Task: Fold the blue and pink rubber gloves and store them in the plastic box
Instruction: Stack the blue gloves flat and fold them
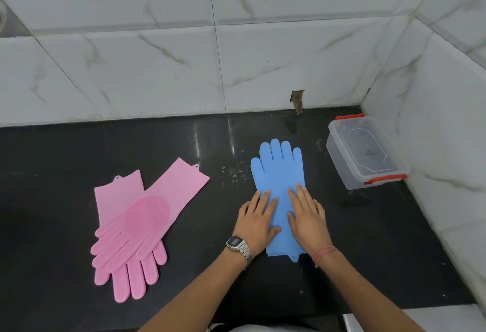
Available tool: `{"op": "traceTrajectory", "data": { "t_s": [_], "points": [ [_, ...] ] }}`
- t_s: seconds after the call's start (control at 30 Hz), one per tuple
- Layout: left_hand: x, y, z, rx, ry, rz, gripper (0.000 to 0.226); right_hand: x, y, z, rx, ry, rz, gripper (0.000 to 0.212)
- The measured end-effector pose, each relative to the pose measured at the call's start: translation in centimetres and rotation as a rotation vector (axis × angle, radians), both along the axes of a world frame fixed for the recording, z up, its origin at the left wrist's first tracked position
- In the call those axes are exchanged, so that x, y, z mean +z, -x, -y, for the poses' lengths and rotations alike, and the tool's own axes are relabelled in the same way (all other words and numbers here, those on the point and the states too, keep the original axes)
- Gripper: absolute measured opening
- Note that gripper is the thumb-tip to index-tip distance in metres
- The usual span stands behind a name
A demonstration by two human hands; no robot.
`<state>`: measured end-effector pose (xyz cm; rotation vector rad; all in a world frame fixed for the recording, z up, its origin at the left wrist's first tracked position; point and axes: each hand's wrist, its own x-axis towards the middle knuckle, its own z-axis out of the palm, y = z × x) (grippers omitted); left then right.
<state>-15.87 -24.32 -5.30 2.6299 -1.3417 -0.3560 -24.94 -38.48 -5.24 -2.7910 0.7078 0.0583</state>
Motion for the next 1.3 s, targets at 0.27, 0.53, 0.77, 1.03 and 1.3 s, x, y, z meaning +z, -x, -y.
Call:
{"op": "traceTrajectory", "data": {
  "t_s": [0.27,0.53,0.77,1.03,1.3],
  "points": [
    [-1.9,0.3,-0.8,-0.017,-0.047,-0.035,0.068,-1.2,0.5,0.0,0.006,-0.019,-0.041,0.059],
    [-0.7,-0.5,-1.5,-0.024,0.082,-0.064,0.051,1.0,0.7,-0.9,-0.356,-0.487,0.345,0.069],
    [-0.7,-1.5,-3.1,-0.13,0.162,-0.006,0.077,2.9,2.9,-1.6,-0.494,-0.801,0.382,0.067],
    [-0.9,-1.5,-4.1,-0.278,0.266,0.004,0.077,5.7,4.6,-3.6,-0.531,-1.391,0.56,0.047],
    [-0.8,-0.1,-5.9,-0.38,0.338,-0.12,0.06,7.6,6.1,-4.8,-0.687,-1.914,0.652,0.035]
  ]
}}
